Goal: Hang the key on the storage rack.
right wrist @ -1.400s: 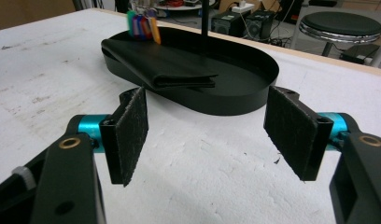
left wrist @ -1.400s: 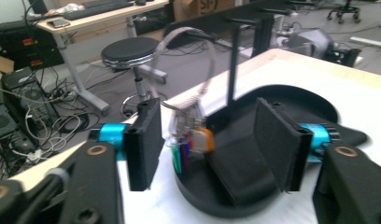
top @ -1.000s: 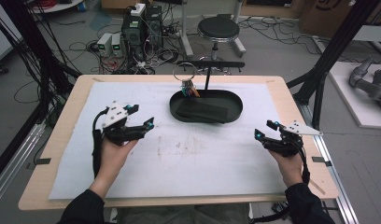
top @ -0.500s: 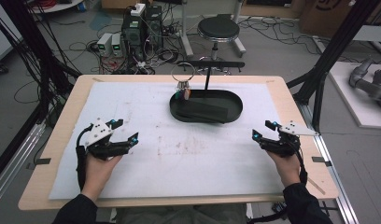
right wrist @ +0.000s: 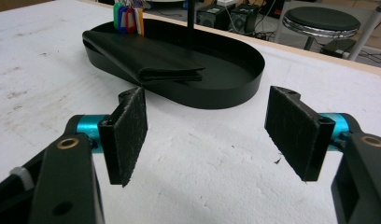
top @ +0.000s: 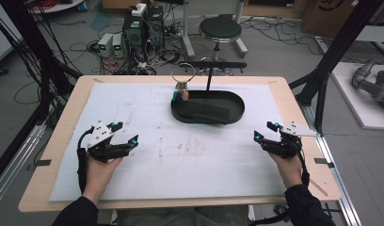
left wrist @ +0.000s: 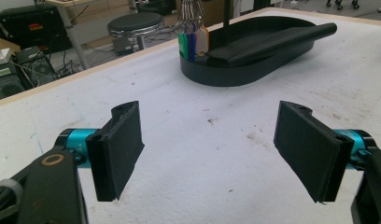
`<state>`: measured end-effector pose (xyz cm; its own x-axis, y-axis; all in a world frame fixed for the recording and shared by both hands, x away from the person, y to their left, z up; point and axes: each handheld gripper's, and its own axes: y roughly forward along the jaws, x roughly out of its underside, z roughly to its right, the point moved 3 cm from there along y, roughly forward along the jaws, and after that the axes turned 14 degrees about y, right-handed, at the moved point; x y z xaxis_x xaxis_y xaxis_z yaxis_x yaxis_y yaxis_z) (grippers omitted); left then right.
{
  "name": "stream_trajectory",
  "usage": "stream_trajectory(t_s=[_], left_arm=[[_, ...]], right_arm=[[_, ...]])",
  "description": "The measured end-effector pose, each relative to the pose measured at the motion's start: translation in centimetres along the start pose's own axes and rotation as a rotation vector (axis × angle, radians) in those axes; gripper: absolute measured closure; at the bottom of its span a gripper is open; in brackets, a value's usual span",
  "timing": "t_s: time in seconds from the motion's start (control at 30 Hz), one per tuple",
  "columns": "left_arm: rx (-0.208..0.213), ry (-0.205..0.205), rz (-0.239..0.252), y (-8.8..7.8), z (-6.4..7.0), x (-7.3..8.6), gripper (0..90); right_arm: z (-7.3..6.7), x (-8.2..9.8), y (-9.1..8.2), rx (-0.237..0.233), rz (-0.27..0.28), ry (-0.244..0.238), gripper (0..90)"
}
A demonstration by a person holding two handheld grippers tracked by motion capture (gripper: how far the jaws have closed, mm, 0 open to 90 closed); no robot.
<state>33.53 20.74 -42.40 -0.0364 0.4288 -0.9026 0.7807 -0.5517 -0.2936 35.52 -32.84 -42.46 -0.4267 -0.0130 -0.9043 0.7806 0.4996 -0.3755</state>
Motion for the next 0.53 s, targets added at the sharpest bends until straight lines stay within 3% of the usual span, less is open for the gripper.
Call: stream_trajectory(t_s=[0.13, 0.53], left_arm=[[0.005, -0.024, 0.012, -0.13, 0.00, 0.02, 23.5], [0.011, -0.013, -0.002, 0.22, 0.16, 0.13, 23.5]], right_arm=[[0.09, 0.06, 0.10, 0.006, -0.007, 0.005, 30.4], [0.26, 0.16, 0.20, 0.001, -0.014, 0.008, 30.2]])
